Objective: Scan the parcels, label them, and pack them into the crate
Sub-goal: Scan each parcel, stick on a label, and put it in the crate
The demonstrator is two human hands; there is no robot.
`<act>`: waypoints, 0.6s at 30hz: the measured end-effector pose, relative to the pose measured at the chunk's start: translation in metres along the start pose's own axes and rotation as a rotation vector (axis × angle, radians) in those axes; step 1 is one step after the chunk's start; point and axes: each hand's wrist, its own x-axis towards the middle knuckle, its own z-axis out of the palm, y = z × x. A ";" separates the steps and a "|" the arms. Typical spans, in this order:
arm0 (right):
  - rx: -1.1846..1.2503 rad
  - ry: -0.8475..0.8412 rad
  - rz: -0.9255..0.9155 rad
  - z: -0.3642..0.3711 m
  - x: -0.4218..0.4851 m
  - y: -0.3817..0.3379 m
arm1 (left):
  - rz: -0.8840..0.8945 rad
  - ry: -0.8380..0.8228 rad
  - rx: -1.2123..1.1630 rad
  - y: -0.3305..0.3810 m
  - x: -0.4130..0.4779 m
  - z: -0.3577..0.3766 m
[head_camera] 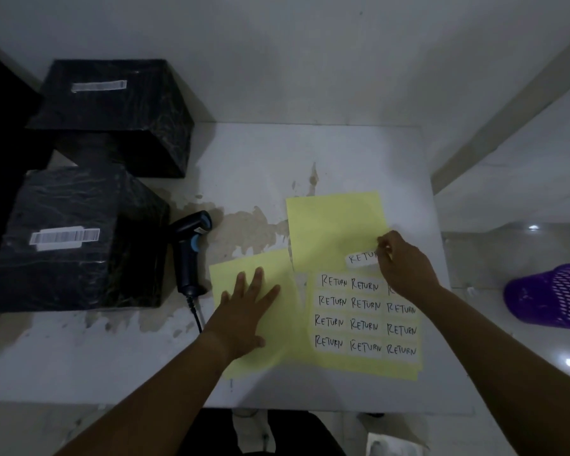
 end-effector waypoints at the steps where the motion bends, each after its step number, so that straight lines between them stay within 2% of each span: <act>1: 0.051 -0.035 0.018 -0.004 -0.003 -0.001 | 0.010 0.005 -0.037 -0.002 -0.001 -0.001; 4: 0.196 0.006 0.018 -0.015 -0.019 -0.014 | 0.053 0.102 -0.202 -0.002 -0.011 -0.015; 9: 0.392 0.091 -0.072 -0.038 -0.063 -0.081 | 0.119 0.473 -0.621 0.007 -0.053 -0.063; 14: 0.612 0.059 -0.212 -0.043 -0.092 -0.183 | 0.148 0.601 -1.085 -0.022 -0.120 -0.106; 18: 0.647 -0.035 -0.317 -0.019 -0.100 -0.267 | 0.071 0.721 -1.176 -0.075 -0.171 -0.106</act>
